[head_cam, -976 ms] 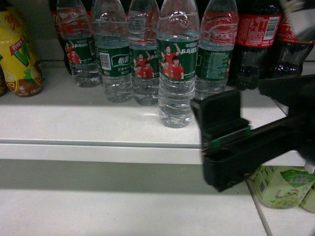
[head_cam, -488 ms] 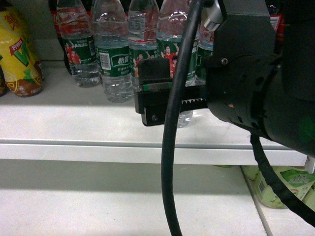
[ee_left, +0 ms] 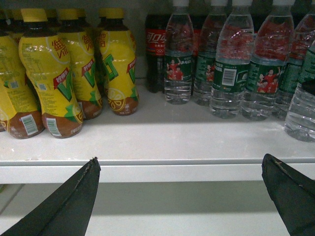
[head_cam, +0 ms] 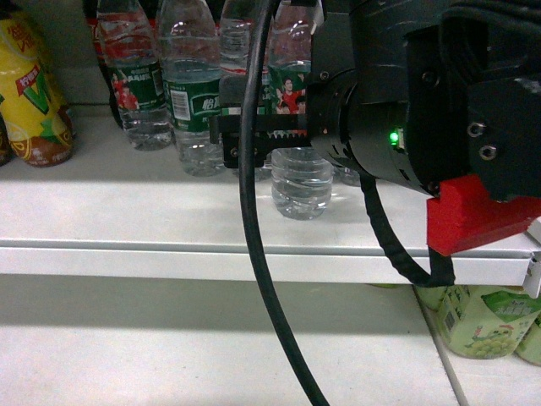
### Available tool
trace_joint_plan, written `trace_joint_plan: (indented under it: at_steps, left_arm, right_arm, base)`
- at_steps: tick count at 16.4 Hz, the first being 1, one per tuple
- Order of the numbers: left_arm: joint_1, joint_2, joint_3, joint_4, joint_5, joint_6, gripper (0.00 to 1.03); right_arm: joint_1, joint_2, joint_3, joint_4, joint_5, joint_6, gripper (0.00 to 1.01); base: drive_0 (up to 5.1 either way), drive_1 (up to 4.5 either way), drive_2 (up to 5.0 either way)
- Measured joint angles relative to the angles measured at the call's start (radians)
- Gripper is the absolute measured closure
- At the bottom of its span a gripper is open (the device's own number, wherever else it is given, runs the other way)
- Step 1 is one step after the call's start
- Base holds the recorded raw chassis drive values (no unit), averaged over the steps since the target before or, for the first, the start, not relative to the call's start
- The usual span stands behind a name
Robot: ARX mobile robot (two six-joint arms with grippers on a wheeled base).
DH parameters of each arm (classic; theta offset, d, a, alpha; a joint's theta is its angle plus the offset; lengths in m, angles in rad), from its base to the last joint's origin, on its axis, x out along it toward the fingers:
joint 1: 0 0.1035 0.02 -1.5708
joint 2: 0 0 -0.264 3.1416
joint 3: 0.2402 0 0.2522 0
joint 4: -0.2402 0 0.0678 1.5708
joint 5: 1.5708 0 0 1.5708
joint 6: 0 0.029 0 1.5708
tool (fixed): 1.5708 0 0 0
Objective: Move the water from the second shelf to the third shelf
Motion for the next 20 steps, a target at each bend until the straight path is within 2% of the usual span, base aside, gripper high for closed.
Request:
trace_joint_plan:
  at_steps: [5, 6, 7, 9, 10, 15, 17, 20]
  left_arm:
    - [0.0, 0.0, 0.0, 0.0, 0.0, 0.0, 0.05]
    - [0.0, 0.0, 0.0, 0.0, 0.0, 0.0, 0.05]
    - [0.0, 0.0, 0.0, 0.0, 0.0, 0.0, 0.05]
    - [0.0, 0.0, 0.0, 0.0, 0.0, 0.0, 0.05]
    - [0.0, 0.0, 0.0, 0.0, 0.0, 0.0, 0.05]
    - [0.0, 0.0, 0.0, 0.0, 0.0, 0.0, 0.05]
    - [0.0, 0.0, 0.0, 0.0, 0.0, 0.0, 0.05]
    - [0.0, 0.0, 0.0, 0.0, 0.0, 0.0, 0.05]
  right_arm:
    - [-0.006, 0.062, 0.061, -0.019, 0.045, 0.008, 0.03]
    - [-0.007, 0.076, 0.082, -0.029, 0.062, 0.017, 0.03]
    - [-0.006, 0.1, 0.124, -0.027, 0.105, 0.034, 0.03]
    - [0.001, 0.093, 0.117, -0.011, 0.125, 0.043, 0.55]
    - [0.002, 0.08, 0.102, -0.006, 0.122, 0.043, 0.58]
    - [0.021, -0.037, -0.047, 0.031, 0.086, 0.031, 0.61]
    - [0.022, -0.139, -0.172, 0.053, 0.052, -0.014, 0.61]
    - [-0.003, -0.331, -0.356, 0.065, 0.026, -0.034, 0.61]
  base:
    - [0.0, 0.0, 0.0]
    - [0.0, 0.0, 0.0]
    - [0.0, 0.0, 0.0]
    - [0.0, 0.0, 0.0]
    - [0.0, 0.0, 0.0]
    - [0.0, 0.0, 0.0]
    - [0.0, 0.0, 0.0]
    - [0.0, 0.0, 0.0]
